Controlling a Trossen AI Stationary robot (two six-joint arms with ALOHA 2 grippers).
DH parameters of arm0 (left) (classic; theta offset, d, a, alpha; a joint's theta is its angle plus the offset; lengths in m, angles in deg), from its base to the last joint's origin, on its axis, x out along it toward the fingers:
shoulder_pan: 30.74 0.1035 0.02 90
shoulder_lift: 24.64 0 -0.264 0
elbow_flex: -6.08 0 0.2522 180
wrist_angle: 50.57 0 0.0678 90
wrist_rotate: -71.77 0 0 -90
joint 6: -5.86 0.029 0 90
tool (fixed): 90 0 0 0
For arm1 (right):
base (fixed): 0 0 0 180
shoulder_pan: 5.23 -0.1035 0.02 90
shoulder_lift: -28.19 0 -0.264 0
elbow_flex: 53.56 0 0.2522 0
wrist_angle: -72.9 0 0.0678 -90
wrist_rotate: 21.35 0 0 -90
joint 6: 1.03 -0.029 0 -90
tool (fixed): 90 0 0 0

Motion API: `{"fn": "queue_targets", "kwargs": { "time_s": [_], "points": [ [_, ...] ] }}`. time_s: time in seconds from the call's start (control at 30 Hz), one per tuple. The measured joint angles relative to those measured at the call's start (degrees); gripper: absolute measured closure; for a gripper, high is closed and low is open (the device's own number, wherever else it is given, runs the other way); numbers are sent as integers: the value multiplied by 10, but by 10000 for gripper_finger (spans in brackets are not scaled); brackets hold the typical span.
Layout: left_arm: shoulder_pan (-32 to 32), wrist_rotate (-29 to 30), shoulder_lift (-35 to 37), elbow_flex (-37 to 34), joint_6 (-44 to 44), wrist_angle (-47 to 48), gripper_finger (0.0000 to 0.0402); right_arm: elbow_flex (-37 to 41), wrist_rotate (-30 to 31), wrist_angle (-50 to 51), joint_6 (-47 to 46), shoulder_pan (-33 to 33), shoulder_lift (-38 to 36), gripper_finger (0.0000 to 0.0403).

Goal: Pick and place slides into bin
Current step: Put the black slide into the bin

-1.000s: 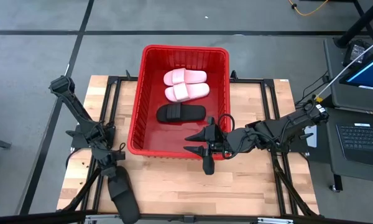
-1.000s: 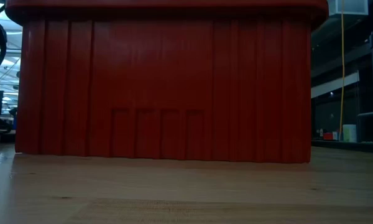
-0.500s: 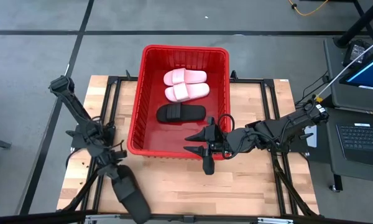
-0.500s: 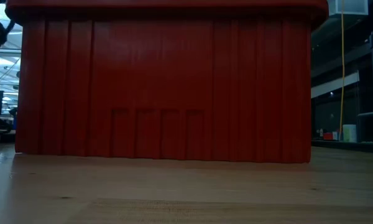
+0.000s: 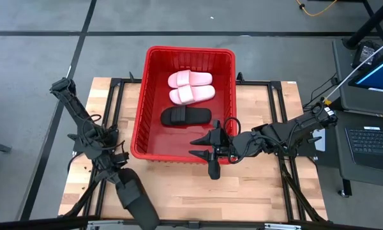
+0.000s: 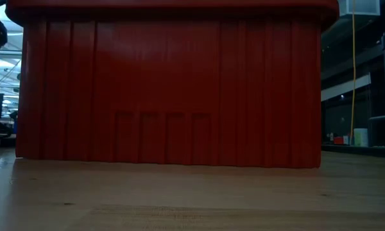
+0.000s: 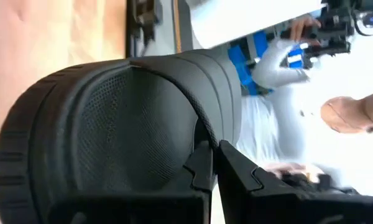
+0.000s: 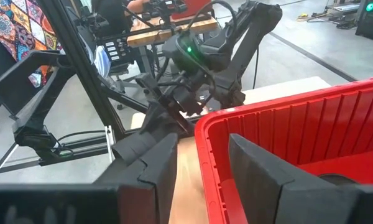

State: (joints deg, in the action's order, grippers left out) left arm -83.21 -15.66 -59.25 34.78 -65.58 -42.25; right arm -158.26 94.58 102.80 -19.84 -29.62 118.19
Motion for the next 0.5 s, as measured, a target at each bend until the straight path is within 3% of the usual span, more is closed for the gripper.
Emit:
{"fn": "queue_targets", "kwargs": {
  "time_s": [0.5],
  "points": [
    [-1, 166, 0, 79, 195, 13, 399, 0, 0, 0, -3, 0, 0, 257]
  ]
}}
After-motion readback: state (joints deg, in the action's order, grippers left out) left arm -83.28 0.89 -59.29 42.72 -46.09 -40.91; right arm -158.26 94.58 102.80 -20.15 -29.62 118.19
